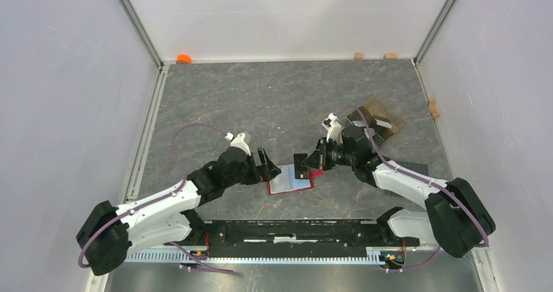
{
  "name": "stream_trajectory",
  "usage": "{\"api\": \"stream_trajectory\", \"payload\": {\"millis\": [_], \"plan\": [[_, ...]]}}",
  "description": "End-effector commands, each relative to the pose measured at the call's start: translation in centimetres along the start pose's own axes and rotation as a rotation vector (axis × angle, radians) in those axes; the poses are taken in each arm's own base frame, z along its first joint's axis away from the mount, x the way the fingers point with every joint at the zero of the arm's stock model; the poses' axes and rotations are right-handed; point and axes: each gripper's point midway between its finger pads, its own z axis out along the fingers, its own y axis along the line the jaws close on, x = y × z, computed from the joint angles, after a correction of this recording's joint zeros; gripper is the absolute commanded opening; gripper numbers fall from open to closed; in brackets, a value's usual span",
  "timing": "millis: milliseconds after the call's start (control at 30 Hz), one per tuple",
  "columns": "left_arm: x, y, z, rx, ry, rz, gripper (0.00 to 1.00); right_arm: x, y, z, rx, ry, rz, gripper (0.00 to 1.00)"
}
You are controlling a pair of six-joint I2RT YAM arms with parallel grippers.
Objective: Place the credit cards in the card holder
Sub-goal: Insert the credit card into the card holder.
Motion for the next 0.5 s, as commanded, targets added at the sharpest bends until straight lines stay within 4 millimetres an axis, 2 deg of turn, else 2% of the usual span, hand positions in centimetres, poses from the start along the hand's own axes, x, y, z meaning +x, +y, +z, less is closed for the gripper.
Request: {"api": "stream_trajectory", "payload": {"millis": [0,233,467], "plan": [[0.5,2.1,0.6,-0.099,0.057,-0.017,0.98,-1.2,0.8,0.8,-0.064,-0.020,-0.035,0.00],[1.5,4.4,1.8,-0.166,0.099,0.000,0.87,-0.5,0.2,2.2,-0.088,0.000,0.030,0.00],[2.5,4.5,3.0,-0.145,0.139,0.000,0.75,0.2,-1.0,3.3,-0.074,0.014,0.079,0.00]]}}
